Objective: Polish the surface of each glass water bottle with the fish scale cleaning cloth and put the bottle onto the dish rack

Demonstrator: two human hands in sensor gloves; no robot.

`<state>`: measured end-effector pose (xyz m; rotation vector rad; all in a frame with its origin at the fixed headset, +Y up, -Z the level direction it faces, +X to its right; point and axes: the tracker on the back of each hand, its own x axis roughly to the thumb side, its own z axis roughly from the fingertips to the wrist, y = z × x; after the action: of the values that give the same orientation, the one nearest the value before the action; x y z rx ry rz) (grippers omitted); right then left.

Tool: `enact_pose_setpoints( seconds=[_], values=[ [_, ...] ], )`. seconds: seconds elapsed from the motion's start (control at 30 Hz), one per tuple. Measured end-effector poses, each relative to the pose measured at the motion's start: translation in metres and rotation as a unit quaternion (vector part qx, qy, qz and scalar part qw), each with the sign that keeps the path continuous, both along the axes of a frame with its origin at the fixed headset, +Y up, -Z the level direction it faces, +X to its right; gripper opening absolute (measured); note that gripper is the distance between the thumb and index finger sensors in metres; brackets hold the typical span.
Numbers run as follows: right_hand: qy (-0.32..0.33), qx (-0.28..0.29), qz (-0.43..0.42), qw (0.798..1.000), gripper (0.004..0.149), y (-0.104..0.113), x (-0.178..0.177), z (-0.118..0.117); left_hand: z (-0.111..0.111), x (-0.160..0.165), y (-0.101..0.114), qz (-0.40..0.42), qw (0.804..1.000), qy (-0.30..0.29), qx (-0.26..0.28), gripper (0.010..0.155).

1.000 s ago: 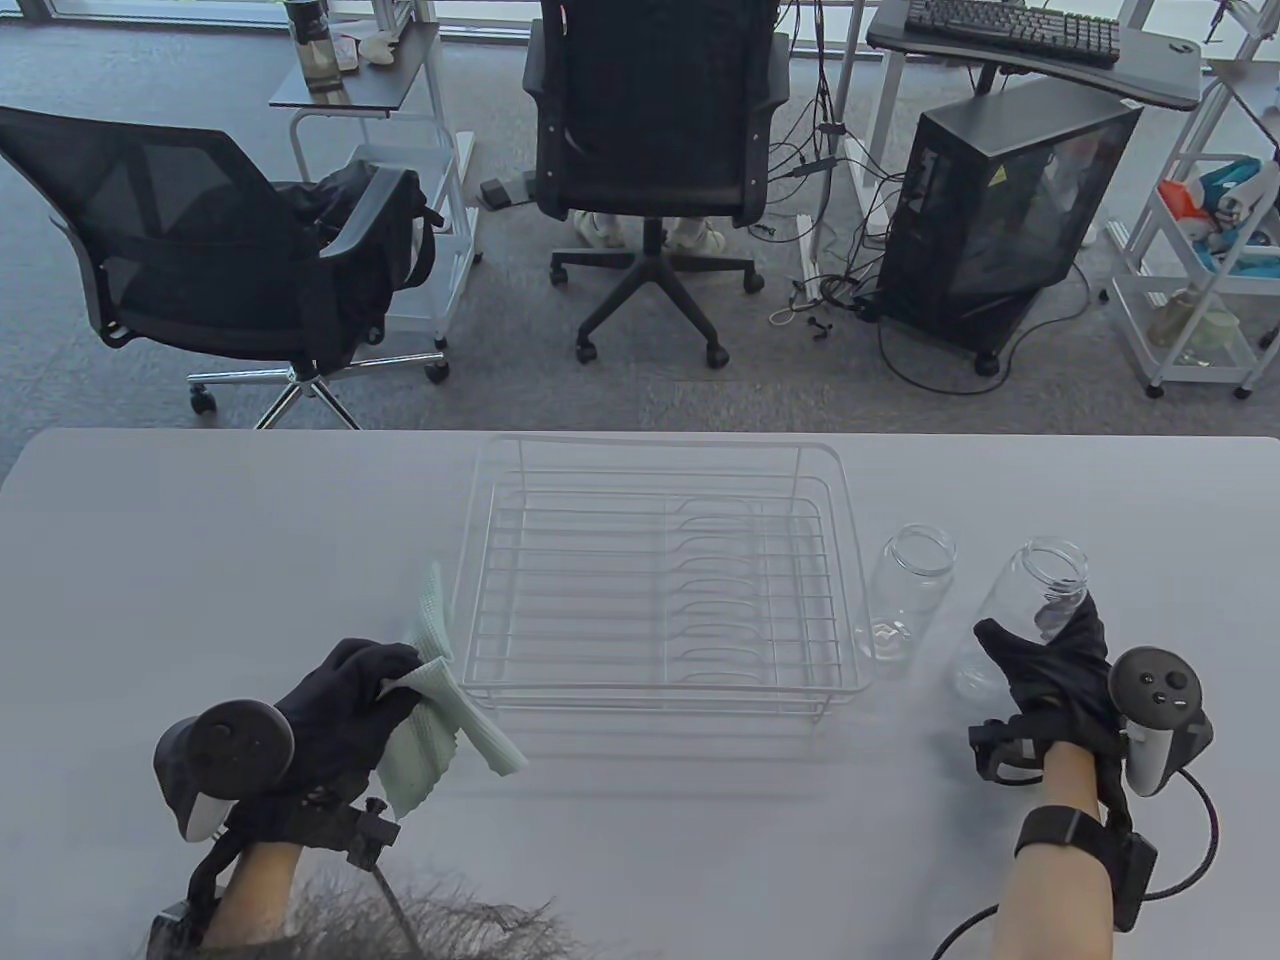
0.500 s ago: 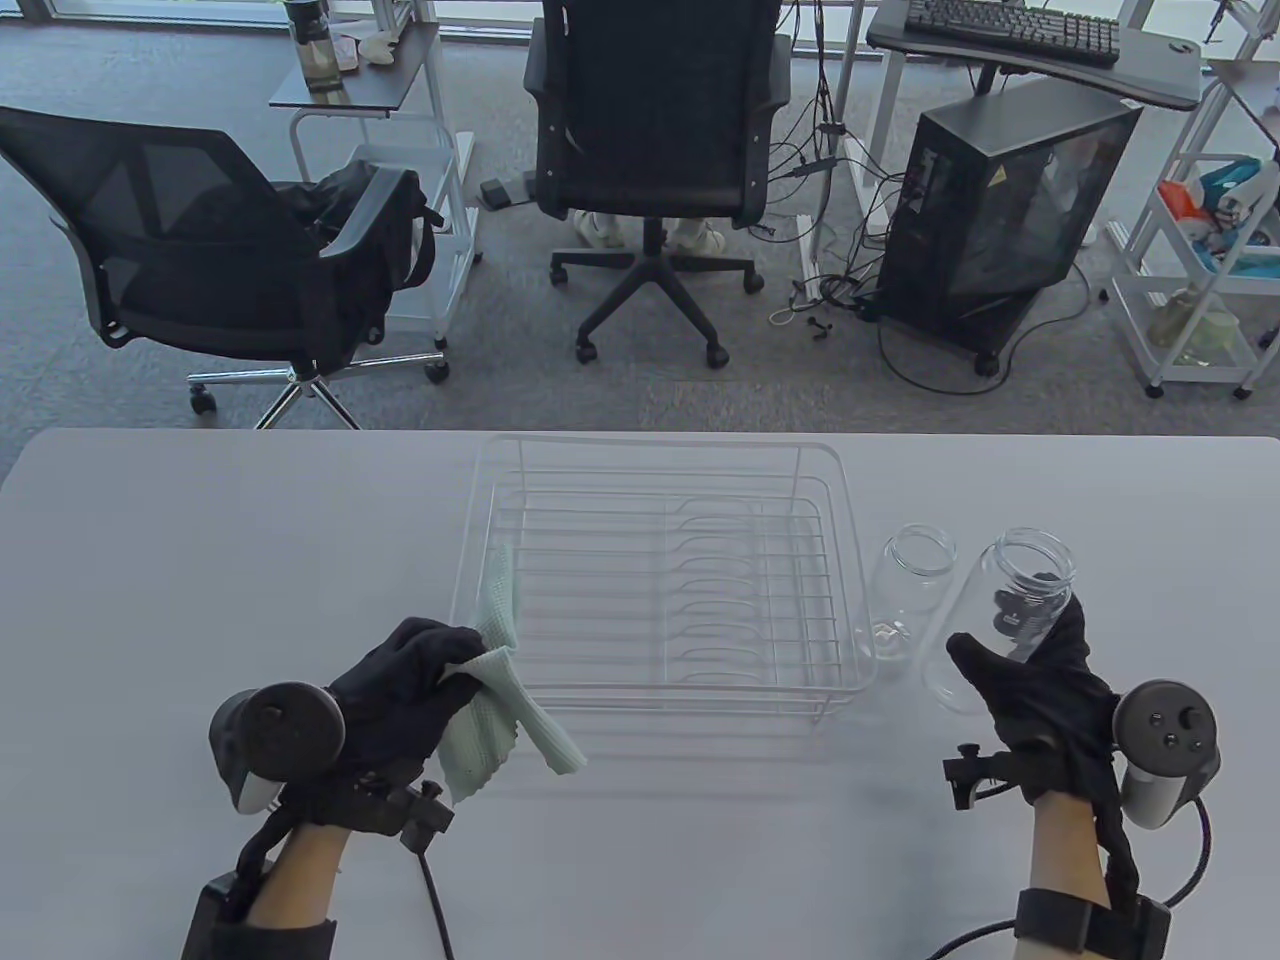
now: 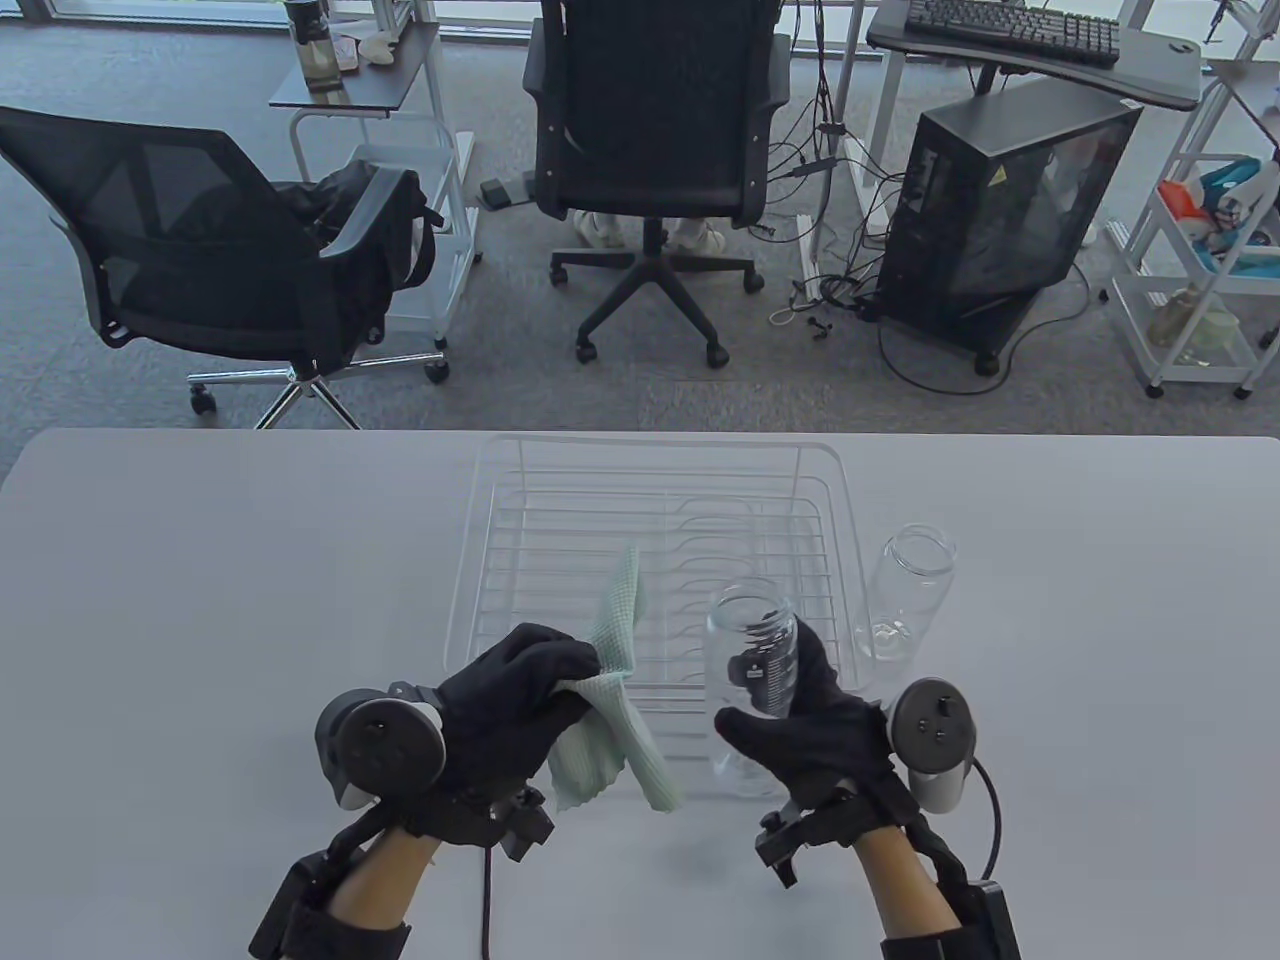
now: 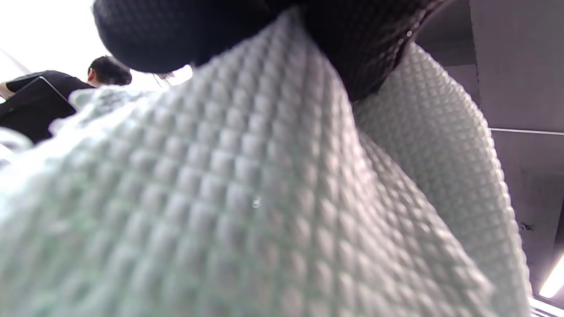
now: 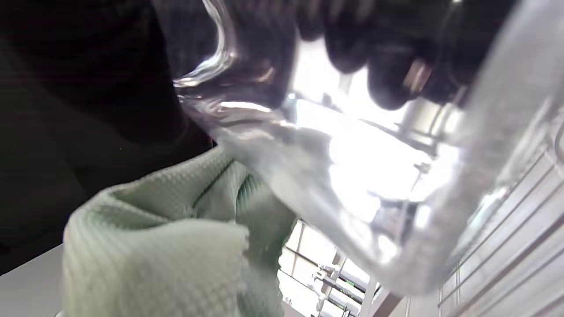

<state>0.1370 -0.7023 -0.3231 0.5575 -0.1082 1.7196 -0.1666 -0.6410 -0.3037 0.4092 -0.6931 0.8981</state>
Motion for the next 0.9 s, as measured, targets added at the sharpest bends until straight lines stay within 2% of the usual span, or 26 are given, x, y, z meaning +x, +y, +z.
enact_pose_setpoints(
  seconds=[0.27,0.43,0.57,0.8,0.9],
  values=[
    [0.059,-0.019,-0.01,0.998,0.104,-0.013,-0.029,0.007,-0.004,0.019,-0.015,0.032,0.999,-0.012,-0.009,0.042],
    [0.08,-0.037,-0.06,0.994,0.102,-0.016,-0.033,0.008,-0.002,0.025,-0.021,0.034,0.999,-0.016,-0.012,0.042],
    [0.057,-0.04,-0.112,0.991,0.101,-0.015,-0.03,0.007,0.004,0.035,-0.027,0.007,0.999,-0.031,-0.005,0.042],
    [-0.017,-0.027,-0.152,0.988,0.101,-0.004,-0.008,0.005,0.018,0.059,-0.038,-0.071,0.995,-0.059,0.024,0.042],
    [-0.028,-0.035,-0.153,0.987,0.1,-0.002,-0.001,0.005,0.021,0.064,-0.041,-0.089,0.994,-0.061,0.033,0.042]
  ],
)
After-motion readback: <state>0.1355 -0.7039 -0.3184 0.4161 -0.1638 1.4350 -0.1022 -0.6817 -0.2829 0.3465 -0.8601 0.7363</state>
